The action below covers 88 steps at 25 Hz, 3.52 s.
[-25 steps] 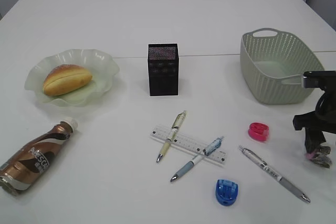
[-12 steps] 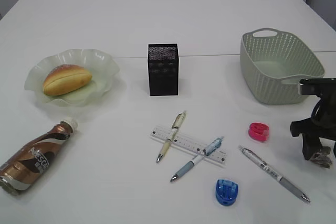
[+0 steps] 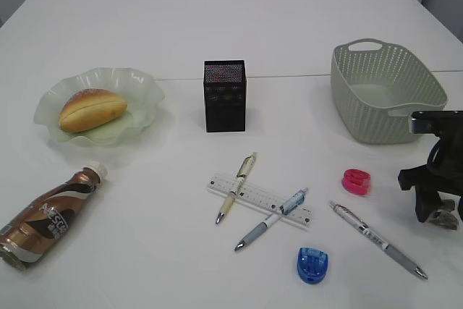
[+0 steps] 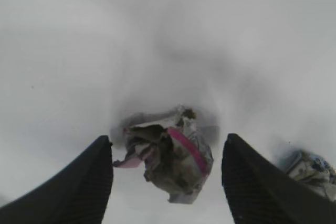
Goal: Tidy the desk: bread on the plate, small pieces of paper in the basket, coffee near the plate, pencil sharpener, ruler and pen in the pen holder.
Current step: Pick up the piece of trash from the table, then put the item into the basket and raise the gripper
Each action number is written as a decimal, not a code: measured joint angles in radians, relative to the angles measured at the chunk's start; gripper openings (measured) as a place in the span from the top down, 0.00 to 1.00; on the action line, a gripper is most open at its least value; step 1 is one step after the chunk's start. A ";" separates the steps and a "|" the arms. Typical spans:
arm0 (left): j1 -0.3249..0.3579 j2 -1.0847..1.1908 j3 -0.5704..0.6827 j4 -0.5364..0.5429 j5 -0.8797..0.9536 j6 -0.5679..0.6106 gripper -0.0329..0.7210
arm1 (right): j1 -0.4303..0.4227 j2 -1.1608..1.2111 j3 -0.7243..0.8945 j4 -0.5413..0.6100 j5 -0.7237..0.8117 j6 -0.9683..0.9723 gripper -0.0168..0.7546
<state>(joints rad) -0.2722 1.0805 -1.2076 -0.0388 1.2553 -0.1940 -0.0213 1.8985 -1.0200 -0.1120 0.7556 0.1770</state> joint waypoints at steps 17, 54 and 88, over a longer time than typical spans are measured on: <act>0.000 0.000 0.000 0.000 0.000 0.000 0.37 | 0.000 0.000 0.000 0.000 -0.018 0.000 0.67; 0.000 0.000 0.000 -0.003 0.000 0.000 0.37 | 0.000 -0.313 -0.006 0.034 0.222 -0.011 0.96; 0.000 0.000 0.000 -0.003 0.000 0.000 0.39 | 0.000 0.032 -0.761 0.028 0.251 -0.177 0.96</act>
<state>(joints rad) -0.2722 1.0805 -1.2076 -0.0421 1.2553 -0.1940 -0.0213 1.9306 -1.7813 -0.0838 1.0069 0.0000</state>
